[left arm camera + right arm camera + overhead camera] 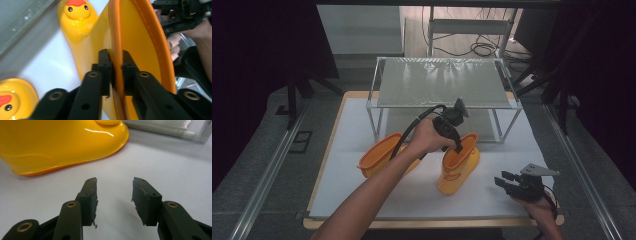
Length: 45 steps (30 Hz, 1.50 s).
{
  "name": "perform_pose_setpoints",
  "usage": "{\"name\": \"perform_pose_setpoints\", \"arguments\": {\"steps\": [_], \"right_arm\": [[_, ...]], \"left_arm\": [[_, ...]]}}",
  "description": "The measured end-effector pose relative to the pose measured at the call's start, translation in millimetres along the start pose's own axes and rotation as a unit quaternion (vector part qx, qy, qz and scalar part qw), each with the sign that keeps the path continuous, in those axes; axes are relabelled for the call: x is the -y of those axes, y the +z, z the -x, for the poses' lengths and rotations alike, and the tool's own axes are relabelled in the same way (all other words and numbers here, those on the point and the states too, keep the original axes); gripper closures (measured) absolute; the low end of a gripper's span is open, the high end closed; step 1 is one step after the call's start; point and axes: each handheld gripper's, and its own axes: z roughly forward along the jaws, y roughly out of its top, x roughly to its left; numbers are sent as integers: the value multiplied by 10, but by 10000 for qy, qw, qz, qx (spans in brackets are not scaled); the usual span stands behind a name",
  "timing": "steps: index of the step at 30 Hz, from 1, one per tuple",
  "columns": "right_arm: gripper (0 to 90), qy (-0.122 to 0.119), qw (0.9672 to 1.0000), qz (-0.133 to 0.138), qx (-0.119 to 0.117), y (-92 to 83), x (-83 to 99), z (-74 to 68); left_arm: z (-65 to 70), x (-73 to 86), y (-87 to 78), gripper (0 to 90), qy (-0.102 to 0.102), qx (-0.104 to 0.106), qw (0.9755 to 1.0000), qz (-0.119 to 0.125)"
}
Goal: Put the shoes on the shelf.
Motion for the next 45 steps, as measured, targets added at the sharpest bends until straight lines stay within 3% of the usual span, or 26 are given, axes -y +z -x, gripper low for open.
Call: {"name": "perform_pose_setpoints", "arguments": {"steps": [7, 12, 18, 23, 30, 37, 45], "right_arm": [[550, 44, 10000, 8, 33, -14, -2, 17], [550, 62, 9999, 59, 55, -25, -4, 28], [551, 58, 9999, 83, 43, -50, -14, 20], [551, 63, 9999, 84, 46, -50, -14, 18], [551, 74, 10000, 42, 46, -22, -6, 9], [552, 50, 10000, 7, 50, 5, 2, 11], [552, 65, 10000, 0, 48, 15, 11, 24]], "left_arm": [[27, -7, -48, 862, 49, 56, 10000, 29], [160, 6, -230, 864, 294, 24, 9995, 100], [196, 192, -478, 866, 221, 29, 9991, 365], [188, 413, -690, 866, 277, -117, 9986, 446], [-54, 762, -803, 866, 76, -265, 9981, 545], [-316, 1028, -653, 866, -99, -310, 9985, 443], [-393, 1232, -644, 865, -109, -314, 9983, 479]]}}
